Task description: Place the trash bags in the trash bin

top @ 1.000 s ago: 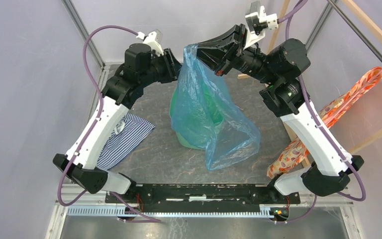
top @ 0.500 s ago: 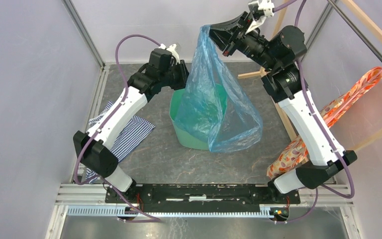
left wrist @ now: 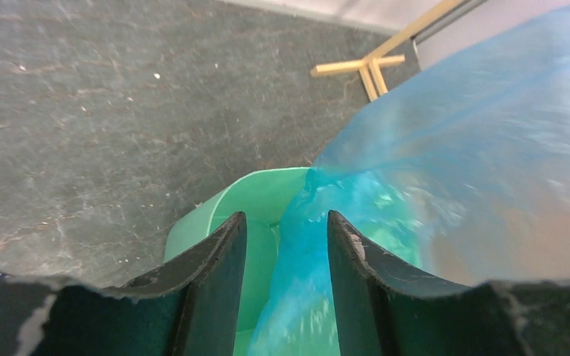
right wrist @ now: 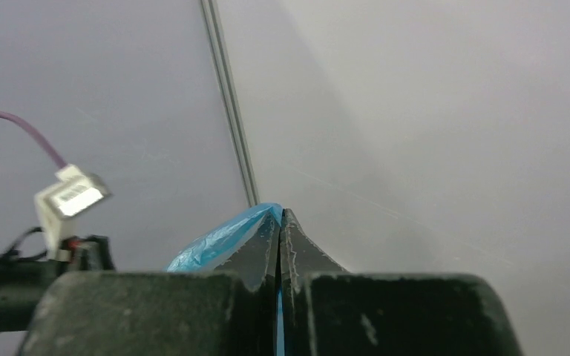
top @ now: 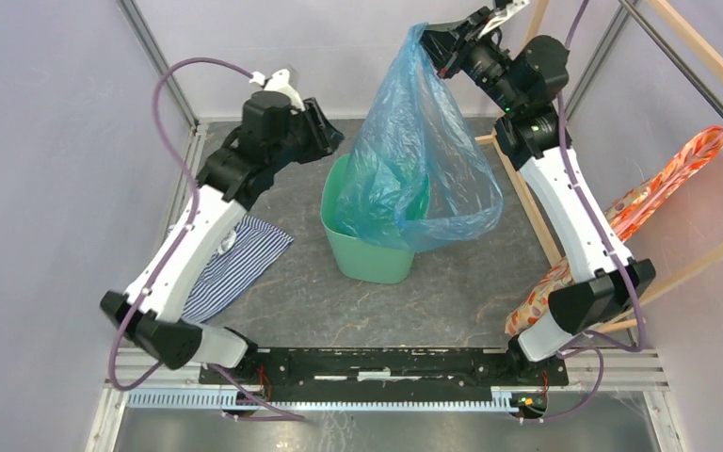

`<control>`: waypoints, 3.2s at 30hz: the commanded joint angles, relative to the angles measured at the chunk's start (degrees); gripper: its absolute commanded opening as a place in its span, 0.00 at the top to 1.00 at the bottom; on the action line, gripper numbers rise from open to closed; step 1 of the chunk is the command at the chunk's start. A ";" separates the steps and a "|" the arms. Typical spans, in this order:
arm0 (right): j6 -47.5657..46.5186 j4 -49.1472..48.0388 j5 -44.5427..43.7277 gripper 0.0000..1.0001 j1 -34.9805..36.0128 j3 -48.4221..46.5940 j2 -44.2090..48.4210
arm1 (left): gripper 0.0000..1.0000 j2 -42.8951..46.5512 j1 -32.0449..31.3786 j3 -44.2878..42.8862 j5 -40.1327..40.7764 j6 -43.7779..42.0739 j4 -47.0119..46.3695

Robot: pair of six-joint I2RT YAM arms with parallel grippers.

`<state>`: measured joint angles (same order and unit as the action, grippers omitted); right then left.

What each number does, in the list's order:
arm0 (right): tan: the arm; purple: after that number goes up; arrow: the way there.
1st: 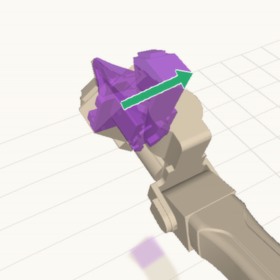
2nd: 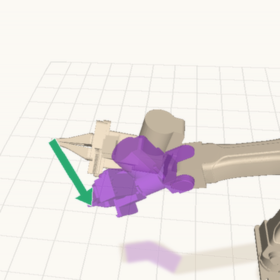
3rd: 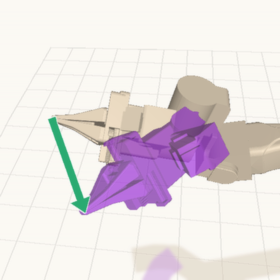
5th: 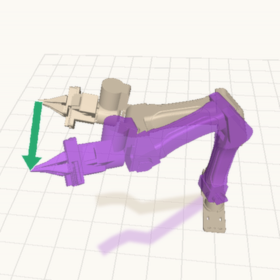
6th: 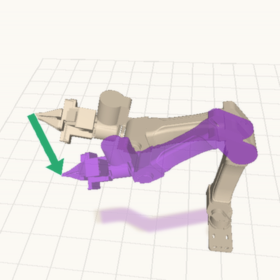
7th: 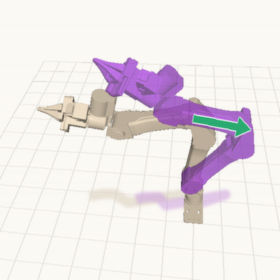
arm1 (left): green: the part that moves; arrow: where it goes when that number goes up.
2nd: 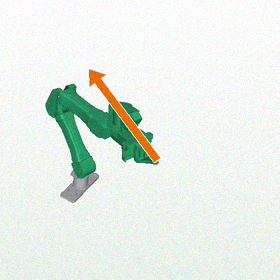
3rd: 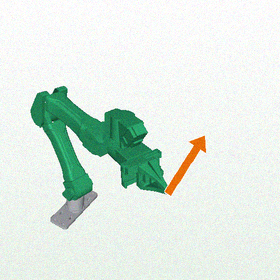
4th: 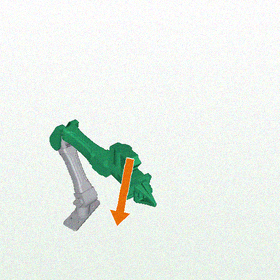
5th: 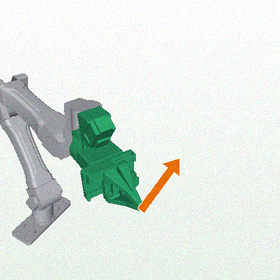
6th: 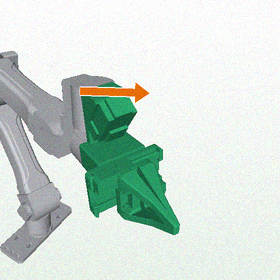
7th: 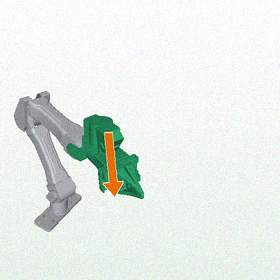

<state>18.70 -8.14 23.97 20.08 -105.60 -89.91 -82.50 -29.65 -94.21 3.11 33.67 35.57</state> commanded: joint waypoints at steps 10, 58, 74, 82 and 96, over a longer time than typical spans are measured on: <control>15.90 -10.10 3.49 1.00 1.37 -6.80 -9.59 | 0.61 18.12 0.20 9.42 -6.05 -1.99 2.98; -10.20 42.15 -9.29 0.02 11.16 -1.99 15.59 | 0.55 21.11 0.21 5.52 -2.85 -1.88 7.90; -18.25 59.71 -17.46 0.14 11.04 12.45 36.94 | 0.56 20.30 0.20 9.17 -3.29 -1.94 6.37; -18.25 62.02 -15.96 0.42 11.17 21.56 36.57 | 0.58 18.95 0.20 10.41 -1.54 -2.12 5.55; -18.79 62.68 -13.98 0.52 11.34 32.23 36.17 | 0.58 18.34 0.25 12.19 -2.24 -1.73 4.58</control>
<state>-0.08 55.46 6.24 31.24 -74.94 -54.70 -64.20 -29.58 -82.43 1.34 33.23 43.00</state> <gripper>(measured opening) 0.478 0.419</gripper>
